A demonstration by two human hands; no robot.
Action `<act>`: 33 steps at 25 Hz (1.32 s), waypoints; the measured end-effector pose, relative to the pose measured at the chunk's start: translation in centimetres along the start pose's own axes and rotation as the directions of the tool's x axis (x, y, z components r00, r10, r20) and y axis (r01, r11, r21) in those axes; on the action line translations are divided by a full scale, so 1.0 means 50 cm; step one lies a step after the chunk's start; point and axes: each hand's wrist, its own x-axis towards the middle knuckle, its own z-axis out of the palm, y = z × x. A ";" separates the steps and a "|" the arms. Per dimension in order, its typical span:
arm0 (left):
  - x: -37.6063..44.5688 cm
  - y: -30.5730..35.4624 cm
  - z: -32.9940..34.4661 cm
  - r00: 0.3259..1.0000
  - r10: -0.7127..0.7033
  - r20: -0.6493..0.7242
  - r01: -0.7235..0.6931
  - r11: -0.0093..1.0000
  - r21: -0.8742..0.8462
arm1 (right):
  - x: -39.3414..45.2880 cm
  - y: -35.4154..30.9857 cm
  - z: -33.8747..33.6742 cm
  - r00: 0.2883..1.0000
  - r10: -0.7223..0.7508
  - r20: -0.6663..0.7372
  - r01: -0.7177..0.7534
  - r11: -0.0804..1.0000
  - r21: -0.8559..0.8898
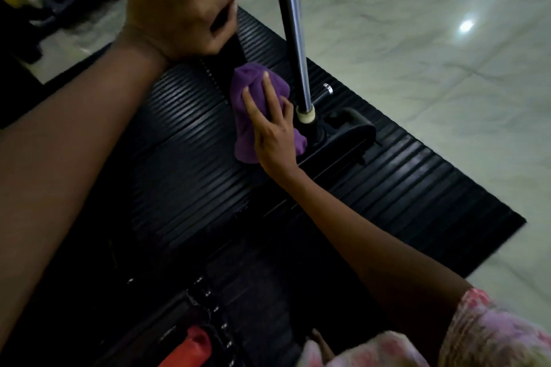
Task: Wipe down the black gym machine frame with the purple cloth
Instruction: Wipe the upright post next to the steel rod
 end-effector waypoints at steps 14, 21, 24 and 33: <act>0.018 0.003 -0.014 0.999 -0.042 0.004 0.042 0.999 -0.004 | -0.050 0.087 0.080 0.979 -0.138 -0.151 0.132 0.990 -0.053; 0.020 0.015 -0.016 0.995 -0.098 0.035 0.095 0.991 0.090 | -0.035 0.133 0.139 0.903 -0.288 -0.320 0.244 0.955 -0.169; 0.021 0.024 -0.015 0.987 -0.156 0.024 0.151 0.978 0.143 | -0.032 0.154 0.150 0.855 -0.378 -0.356 0.322 0.924 -0.206; 0.015 0.058 -0.016 0.953 -0.274 -0.130 0.299 0.915 0.269 | -0.067 0.183 0.139 0.889 -0.396 -0.230 0.354 0.913 -0.205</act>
